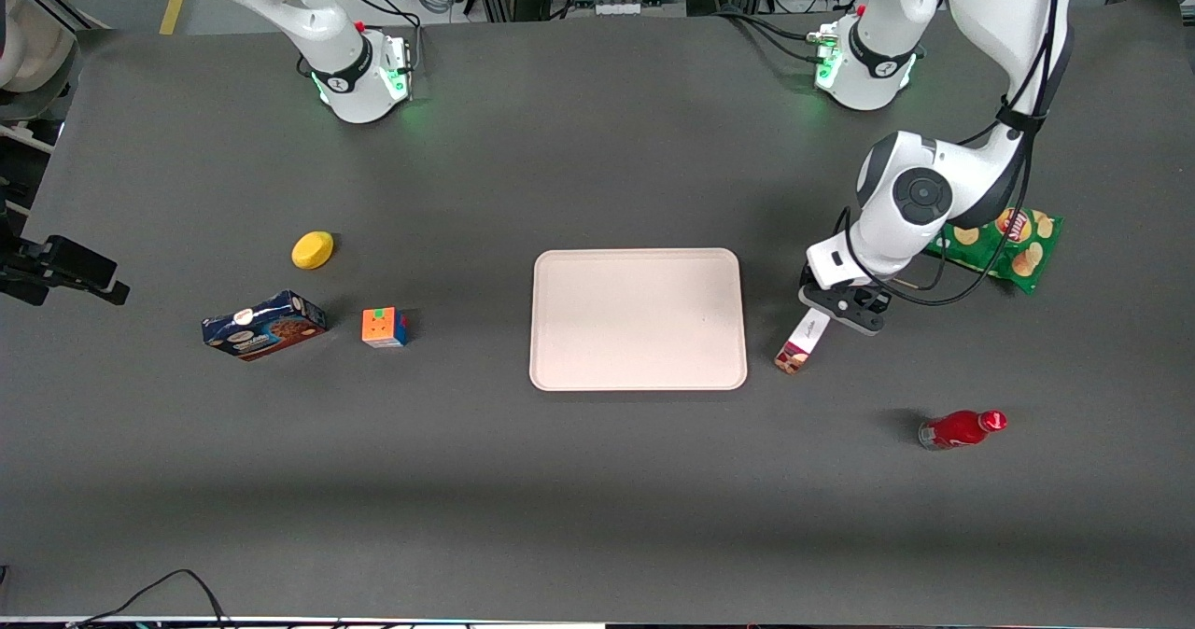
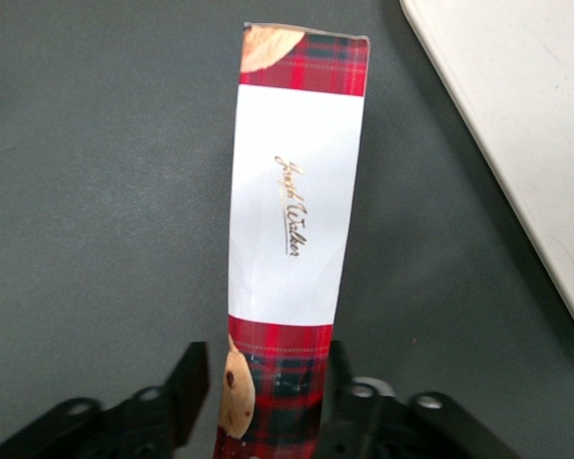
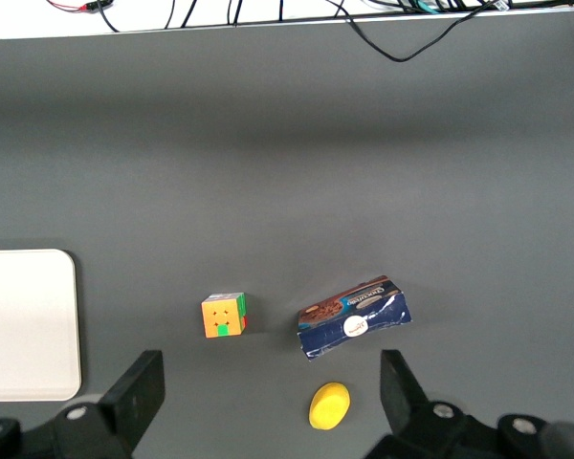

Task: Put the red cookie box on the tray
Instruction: 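Close the left gripper on the end of the cookie box, then lift the cookie box and carry it over the white tray, then lower the cookie box onto the tray and open the left gripper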

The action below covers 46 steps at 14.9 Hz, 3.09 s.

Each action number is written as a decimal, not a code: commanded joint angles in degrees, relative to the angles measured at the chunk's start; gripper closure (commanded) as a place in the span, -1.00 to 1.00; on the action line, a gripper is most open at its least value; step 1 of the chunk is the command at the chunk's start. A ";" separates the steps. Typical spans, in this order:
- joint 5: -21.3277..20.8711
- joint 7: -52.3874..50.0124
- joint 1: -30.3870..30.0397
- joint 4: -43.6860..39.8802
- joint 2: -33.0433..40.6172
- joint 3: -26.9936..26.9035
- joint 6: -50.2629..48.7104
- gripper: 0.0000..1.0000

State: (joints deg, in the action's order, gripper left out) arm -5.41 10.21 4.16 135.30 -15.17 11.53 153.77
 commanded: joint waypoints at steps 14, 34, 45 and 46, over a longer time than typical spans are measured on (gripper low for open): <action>8.48 -7.98 0.32 -26.64 8.05 1.74 -41.43 1.00; -9.26 -57.32 5.15 -18.85 -6.19 15.63 -14.12 1.00; -11.81 -58.99 6.21 -17.26 -10.06 12.82 -9.55 1.00; -12.25 -58.90 6.21 -17.26 -10.15 12.82 -9.55 1.00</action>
State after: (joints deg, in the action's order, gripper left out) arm -15.89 -46.98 9.36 117.96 -25.57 25.49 143.43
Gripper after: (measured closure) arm 0.846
